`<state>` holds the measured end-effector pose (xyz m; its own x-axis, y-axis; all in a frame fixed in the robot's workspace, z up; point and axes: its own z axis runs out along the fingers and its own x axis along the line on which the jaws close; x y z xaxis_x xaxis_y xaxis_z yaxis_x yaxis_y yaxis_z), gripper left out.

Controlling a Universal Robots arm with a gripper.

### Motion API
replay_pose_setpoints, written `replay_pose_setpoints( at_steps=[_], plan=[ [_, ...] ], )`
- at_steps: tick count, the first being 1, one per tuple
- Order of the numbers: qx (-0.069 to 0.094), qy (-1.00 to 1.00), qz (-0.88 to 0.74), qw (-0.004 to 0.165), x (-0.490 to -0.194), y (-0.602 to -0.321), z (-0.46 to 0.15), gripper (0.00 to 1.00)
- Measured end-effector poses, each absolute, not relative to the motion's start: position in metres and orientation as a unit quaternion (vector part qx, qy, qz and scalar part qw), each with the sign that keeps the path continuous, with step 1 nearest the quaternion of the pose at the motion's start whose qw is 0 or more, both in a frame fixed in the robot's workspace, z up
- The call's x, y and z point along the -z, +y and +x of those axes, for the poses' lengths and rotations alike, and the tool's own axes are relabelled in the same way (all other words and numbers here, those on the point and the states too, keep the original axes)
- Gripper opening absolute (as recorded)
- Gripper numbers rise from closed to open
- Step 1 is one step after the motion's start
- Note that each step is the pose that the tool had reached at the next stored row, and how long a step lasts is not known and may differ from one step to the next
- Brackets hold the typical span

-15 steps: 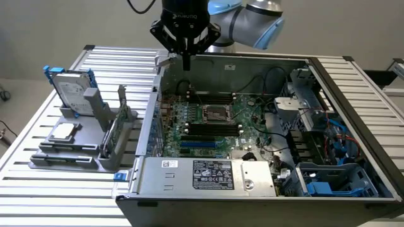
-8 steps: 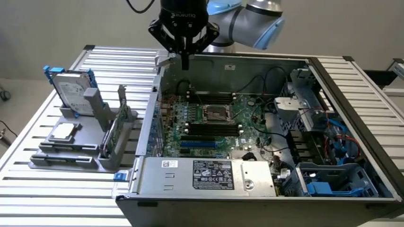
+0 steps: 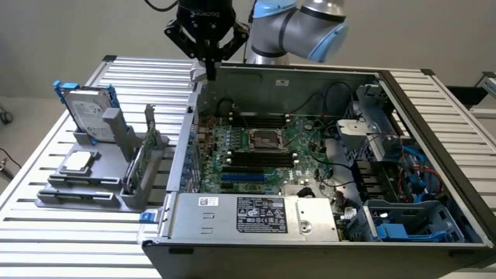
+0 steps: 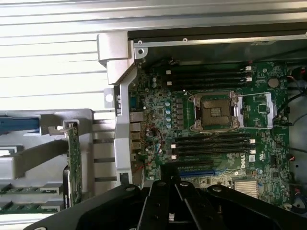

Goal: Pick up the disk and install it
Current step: 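Reach for the disk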

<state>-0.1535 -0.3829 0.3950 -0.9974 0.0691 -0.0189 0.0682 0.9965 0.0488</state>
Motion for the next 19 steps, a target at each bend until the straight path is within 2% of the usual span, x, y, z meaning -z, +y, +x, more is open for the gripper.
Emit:
replay_pose_setpoints(
  at_steps=[19],
  plan=[
    [-0.024,0.999,0.034,0.010,-0.394,-0.348,-0.240,0.11]
  ],
)
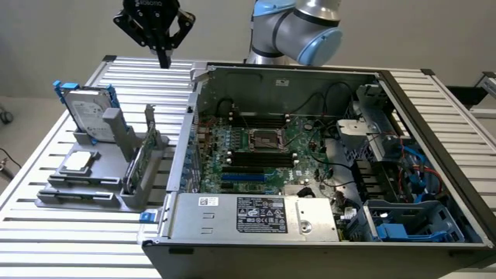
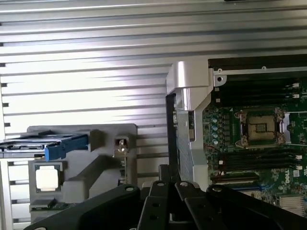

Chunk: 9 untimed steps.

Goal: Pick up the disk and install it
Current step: 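Reach for the disk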

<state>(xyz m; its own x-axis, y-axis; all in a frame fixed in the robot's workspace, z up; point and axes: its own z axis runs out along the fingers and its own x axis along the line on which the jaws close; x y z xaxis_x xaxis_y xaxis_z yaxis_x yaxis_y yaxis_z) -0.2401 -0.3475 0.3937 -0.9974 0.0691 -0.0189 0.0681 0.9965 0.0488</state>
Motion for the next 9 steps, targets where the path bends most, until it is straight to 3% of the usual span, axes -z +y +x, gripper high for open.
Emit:
replay_pose_setpoints(
  at_steps=[9],
  plan=[
    [-0.024,0.999,0.034,0.010,-0.392,-0.336,-0.281,0.11]
  ],
)
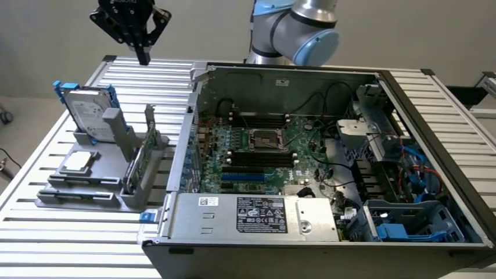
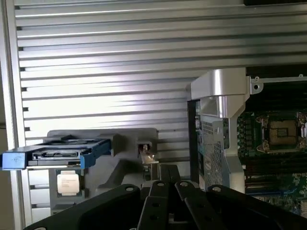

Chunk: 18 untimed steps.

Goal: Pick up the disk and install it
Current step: 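Reach for the disk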

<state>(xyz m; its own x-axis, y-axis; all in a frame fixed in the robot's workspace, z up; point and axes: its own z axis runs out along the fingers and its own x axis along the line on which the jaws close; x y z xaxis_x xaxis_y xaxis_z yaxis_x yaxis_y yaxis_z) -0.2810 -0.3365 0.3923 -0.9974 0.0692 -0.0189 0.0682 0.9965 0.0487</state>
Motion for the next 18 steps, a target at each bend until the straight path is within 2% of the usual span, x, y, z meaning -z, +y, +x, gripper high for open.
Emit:
replay_pose_setpoints(
  at_steps=[18],
  plan=[
    [-0.024,0.999,0.034,0.003,-0.387,-0.330,-0.363,0.11]
  ],
)
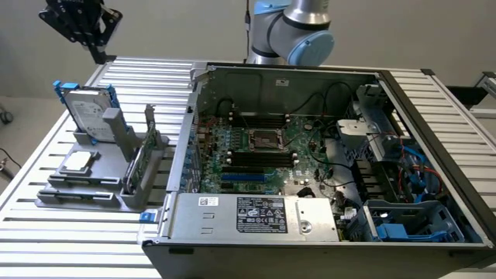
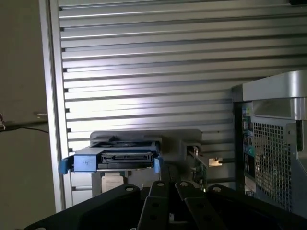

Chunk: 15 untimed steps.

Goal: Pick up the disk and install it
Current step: 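Reach for the disk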

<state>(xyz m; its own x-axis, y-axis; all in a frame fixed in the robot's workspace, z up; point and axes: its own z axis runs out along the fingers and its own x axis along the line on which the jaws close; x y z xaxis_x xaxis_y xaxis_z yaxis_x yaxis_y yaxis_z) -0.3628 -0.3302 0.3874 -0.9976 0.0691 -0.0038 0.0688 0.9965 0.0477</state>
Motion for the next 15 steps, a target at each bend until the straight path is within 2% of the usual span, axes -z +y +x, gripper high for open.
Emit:
replay_pose_setpoints(
  at_steps=[15],
  plan=[
    [-0.023,0.999,0.034,-0.009,-0.383,-0.329,-0.426,0.11]
  ],
)
